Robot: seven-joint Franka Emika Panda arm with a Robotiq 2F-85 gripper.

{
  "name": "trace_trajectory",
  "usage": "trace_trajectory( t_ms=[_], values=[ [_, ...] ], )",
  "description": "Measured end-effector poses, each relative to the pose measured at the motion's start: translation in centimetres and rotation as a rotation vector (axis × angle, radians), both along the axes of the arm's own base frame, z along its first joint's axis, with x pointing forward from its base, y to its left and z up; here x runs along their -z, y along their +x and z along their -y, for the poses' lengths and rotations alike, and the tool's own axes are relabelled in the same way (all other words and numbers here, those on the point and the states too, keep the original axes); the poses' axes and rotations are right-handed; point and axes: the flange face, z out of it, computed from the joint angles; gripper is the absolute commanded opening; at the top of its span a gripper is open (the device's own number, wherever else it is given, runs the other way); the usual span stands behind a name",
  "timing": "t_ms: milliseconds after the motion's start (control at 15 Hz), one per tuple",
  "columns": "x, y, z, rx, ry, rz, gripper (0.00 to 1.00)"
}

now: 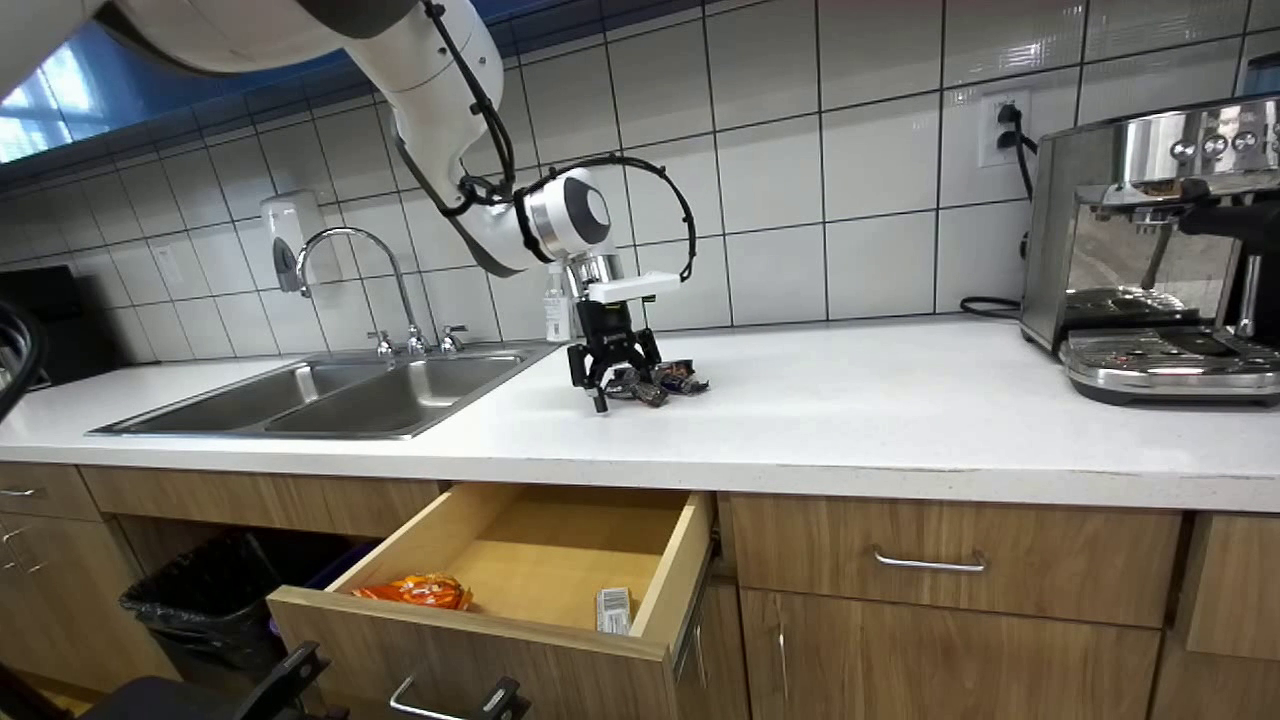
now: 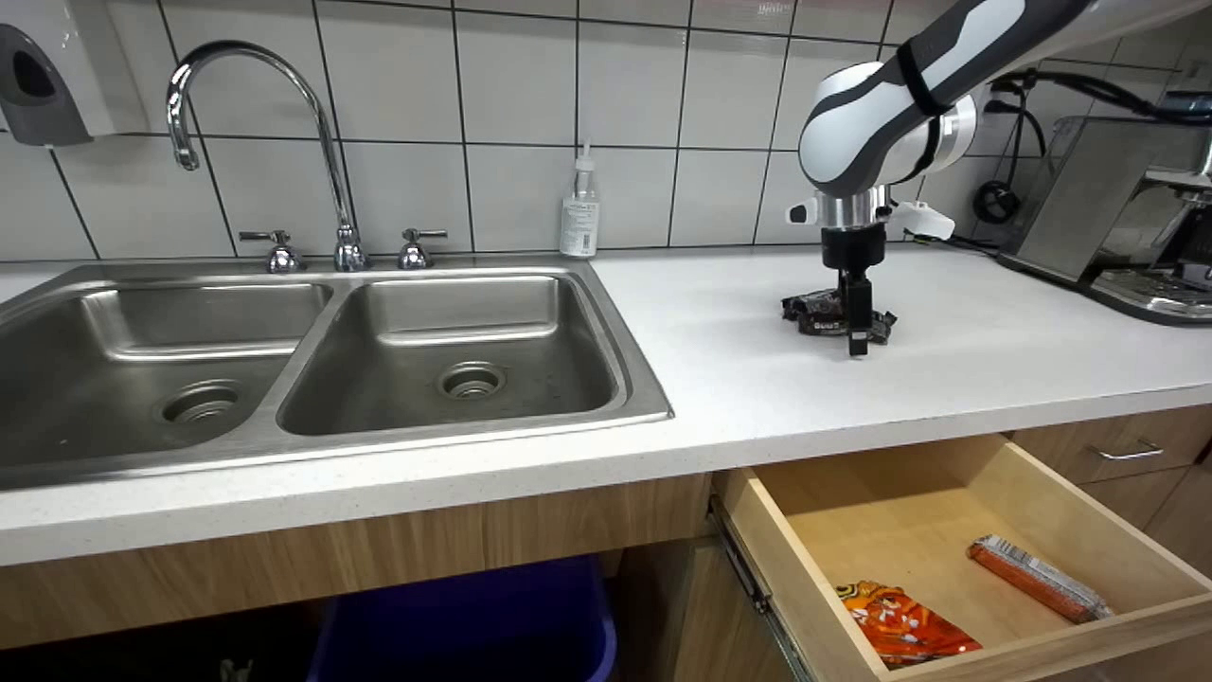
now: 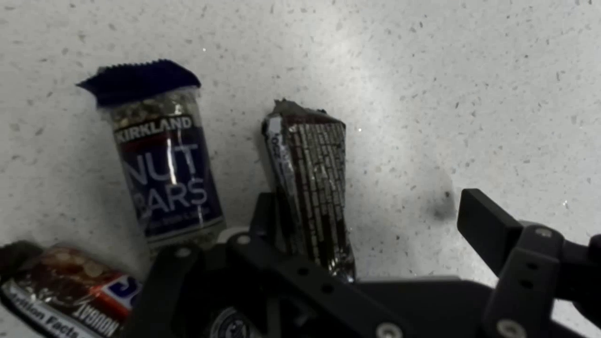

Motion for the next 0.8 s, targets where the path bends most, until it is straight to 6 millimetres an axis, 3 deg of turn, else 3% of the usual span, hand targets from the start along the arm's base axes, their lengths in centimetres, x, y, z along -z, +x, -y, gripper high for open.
trace_trajectory(
  t_ms=[467,600,800],
  values=[
    [-0.71,0.09,0.54,0.010,0.003,0.010,1.00],
    [-0.88,0.07,0.58,0.011,0.002,0.012,0.74],
    [-0.90,0.03,0.58,0.011,0.003,0.011,0.49]
  ],
)
